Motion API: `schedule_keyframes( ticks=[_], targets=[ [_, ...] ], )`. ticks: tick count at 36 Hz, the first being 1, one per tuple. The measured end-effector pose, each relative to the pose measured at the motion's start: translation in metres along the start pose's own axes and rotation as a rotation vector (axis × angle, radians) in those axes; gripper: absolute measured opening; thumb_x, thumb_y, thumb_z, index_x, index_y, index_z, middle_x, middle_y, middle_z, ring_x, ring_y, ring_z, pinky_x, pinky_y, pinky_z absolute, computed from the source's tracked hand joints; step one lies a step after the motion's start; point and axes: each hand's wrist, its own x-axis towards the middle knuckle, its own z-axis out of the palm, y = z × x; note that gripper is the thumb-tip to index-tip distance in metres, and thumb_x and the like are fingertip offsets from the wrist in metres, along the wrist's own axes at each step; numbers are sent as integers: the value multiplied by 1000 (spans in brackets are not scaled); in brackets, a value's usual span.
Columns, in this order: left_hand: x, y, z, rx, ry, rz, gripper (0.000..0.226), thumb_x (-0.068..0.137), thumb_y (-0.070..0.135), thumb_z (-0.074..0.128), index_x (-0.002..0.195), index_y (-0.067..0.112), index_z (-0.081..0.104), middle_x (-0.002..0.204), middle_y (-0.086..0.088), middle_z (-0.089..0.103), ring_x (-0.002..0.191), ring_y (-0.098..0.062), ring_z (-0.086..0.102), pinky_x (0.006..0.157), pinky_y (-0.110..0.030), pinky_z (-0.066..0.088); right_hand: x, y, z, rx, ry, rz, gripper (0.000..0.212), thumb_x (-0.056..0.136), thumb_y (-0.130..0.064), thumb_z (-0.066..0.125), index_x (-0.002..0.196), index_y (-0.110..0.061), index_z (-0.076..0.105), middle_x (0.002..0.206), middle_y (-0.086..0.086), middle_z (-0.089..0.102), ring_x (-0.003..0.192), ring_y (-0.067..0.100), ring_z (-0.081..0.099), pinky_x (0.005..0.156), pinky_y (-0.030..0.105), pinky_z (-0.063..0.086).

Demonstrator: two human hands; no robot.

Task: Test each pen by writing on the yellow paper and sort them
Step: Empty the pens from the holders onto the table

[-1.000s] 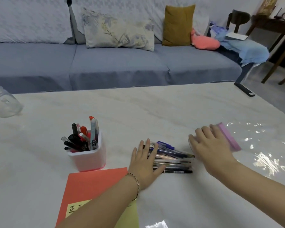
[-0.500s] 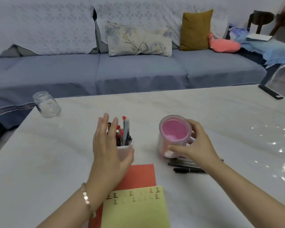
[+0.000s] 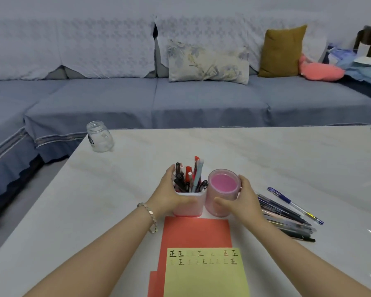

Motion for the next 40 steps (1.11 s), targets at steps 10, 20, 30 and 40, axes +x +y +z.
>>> schedule_keyframes(
  ticks=[10,20,30,40],
  targets=[
    [-18,8,-1,72,314,125,47,51,17,90,76,30,53,72,33,62,69,13,58,58,-3,41,-37,-13,-28,-205,-11,-216,82,72,-16,77,137,-27,29,134,-12,29,129,12,30,105,22,27],
    [-72,61,17,-82,109,145,75,44,11,91,111,22,58,95,8,68,84,0,64,67,-12,49,-65,-57,-62,-101,-299,-285,112,52,-42,86,142,-42,19,138,-31,32,124,-13,32,87,-3,29],
    [-61,30,132,-359,-164,51,93,55,11,87,125,35,30,122,20,47,103,13,53,77,-9,45,-77,-5,-133,-473,-187,-172,83,48,-52,76,124,-39,43,112,-15,57,107,5,54,87,25,45],
    [-13,-2,203,-219,-100,-3,53,98,28,40,143,35,13,144,16,19,138,-5,15,112,-23,13,-13,29,-156,-1285,-159,-336,91,64,-21,69,144,-22,25,125,10,44,117,31,43,101,35,26]
  ],
)
